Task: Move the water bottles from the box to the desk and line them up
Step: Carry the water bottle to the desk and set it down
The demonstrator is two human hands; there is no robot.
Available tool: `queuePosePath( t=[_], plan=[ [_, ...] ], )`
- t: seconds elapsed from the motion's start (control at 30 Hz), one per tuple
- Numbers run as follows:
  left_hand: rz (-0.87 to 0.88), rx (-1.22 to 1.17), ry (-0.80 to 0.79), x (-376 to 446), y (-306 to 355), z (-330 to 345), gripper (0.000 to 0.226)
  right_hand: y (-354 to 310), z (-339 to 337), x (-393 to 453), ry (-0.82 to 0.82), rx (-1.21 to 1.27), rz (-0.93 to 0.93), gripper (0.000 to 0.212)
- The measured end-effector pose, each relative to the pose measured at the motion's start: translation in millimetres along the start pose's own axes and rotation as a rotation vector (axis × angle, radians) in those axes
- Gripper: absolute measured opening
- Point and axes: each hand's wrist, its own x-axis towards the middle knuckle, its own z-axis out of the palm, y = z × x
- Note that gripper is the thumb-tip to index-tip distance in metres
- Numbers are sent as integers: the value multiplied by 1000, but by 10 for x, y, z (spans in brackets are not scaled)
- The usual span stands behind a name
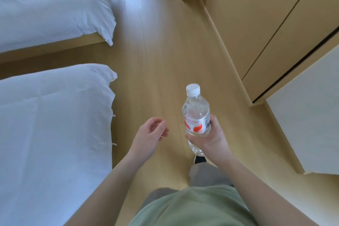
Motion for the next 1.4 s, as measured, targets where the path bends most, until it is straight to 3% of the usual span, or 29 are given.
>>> queuePosePath(
  t=[0.47, 0.9, 1.4],
  plan=[
    [-29, -39, -11, 1584, 949, 408, 18, -626, -573, 1761, -12, 23, 17, 64],
    [-30, -56, -58, 3660, 1755, -148, 16, -1498, -100, 3737, 13, -54, 46, 62],
    [-60, -84, -11, 5452, 2512, -580, 14, -2247, 183, 5692, 5, -78, 31, 63]
  ],
)
